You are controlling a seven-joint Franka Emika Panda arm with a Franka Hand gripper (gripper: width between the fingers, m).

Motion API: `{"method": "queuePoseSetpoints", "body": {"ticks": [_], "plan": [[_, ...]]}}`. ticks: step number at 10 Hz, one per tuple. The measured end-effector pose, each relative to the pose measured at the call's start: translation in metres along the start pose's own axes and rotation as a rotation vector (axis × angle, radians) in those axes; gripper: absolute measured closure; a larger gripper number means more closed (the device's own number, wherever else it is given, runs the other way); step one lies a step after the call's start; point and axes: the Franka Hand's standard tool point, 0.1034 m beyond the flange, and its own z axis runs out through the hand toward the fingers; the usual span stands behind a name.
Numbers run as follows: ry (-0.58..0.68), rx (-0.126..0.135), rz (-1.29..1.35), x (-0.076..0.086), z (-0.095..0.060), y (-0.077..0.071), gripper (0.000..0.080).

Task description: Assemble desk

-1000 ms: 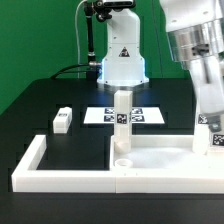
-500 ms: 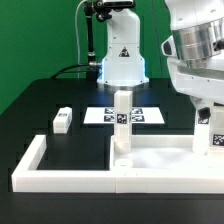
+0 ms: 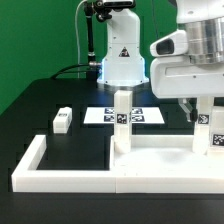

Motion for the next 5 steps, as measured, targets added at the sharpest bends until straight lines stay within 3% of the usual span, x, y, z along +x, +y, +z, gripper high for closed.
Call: {"method": "queuePoseSetpoints", "body": {"ticks": [1, 2, 3, 4, 5], "plan": [[0.001, 0.000, 0.031, 0.0006, 0.0001, 0.0008, 0.0150], [0.002, 0.000, 0.033, 0.0020, -0.0002, 0.0024, 0.0283], [0.002, 0.002, 0.086, 0.0019, -0.0001, 0.0022, 0.0283], [0.000, 0.000, 0.183, 0.0014, 0.0002, 0.0024, 0.0420], [-0.003, -0.002, 0.236, 0.0005, 0.0004, 0.0027, 0.0497]]}}
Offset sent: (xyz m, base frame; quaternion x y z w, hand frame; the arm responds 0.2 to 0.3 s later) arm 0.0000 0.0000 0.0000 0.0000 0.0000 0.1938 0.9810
